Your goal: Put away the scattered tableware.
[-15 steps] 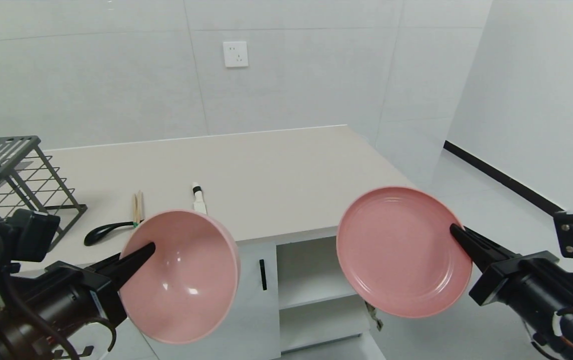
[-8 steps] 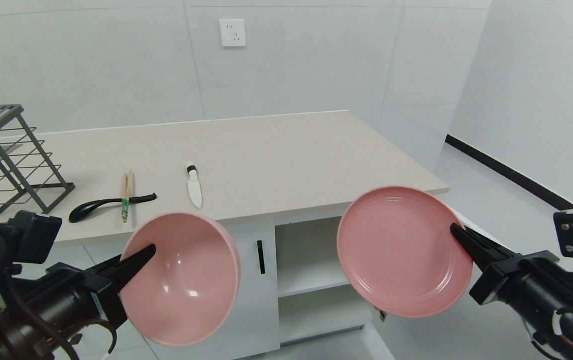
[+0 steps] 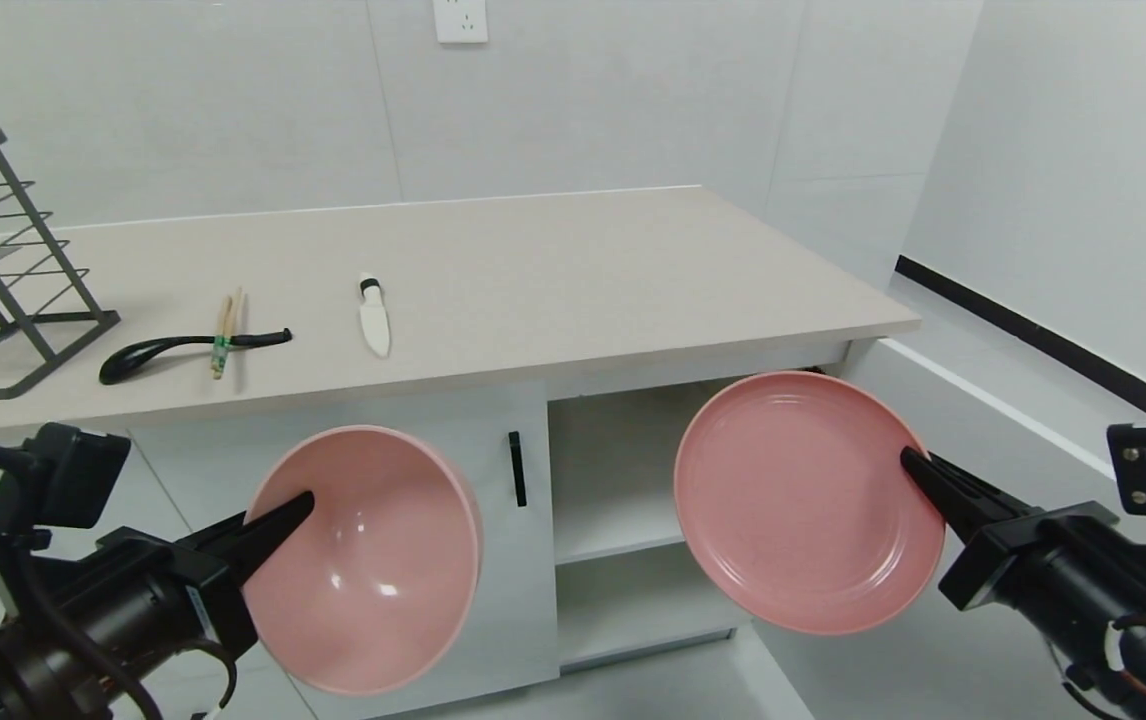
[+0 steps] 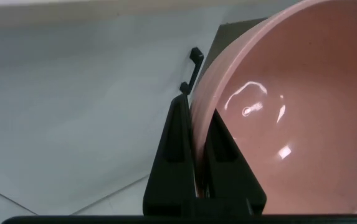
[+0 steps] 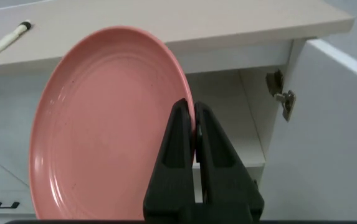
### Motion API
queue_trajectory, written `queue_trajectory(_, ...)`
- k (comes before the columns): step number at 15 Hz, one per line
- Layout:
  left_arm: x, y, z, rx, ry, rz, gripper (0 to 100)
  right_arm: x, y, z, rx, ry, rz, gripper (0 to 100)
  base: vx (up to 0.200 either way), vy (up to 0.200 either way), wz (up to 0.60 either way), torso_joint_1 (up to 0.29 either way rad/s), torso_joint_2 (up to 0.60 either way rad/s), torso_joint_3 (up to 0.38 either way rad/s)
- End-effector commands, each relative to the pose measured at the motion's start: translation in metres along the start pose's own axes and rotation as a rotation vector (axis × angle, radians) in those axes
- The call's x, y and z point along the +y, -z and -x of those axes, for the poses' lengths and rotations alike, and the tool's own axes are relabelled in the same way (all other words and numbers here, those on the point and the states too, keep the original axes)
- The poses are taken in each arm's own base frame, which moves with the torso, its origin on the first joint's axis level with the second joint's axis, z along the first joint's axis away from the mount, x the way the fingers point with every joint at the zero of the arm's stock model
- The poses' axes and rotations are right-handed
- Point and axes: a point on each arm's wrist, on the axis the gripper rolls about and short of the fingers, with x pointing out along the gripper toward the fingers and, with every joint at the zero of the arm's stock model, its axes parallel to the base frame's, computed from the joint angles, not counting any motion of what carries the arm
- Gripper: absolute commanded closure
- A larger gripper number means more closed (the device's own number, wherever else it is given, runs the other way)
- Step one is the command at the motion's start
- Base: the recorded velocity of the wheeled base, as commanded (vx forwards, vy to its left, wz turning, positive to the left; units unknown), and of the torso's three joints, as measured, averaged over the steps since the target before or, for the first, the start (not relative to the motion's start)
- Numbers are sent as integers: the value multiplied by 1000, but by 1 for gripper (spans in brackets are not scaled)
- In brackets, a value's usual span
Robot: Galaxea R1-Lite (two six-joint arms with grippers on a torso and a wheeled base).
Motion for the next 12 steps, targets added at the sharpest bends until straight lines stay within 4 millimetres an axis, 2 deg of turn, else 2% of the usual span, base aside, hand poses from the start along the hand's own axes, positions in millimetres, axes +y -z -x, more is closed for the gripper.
queue_trajectory(1,0,1,-1,8,2,0,100,0,1,0,3,0,1,100,0,0,0,-193,476,286)
queue_trajectory(9,-1,6,-4,40,5,-2,100,1,4,-3,22,2,7,100,0,0,0,-170,460,282)
queue_trajectory(12,-1,7,-5,43,6,-3,100,1,5,-3,29,3,10,100,0,0,0,-71,242,162)
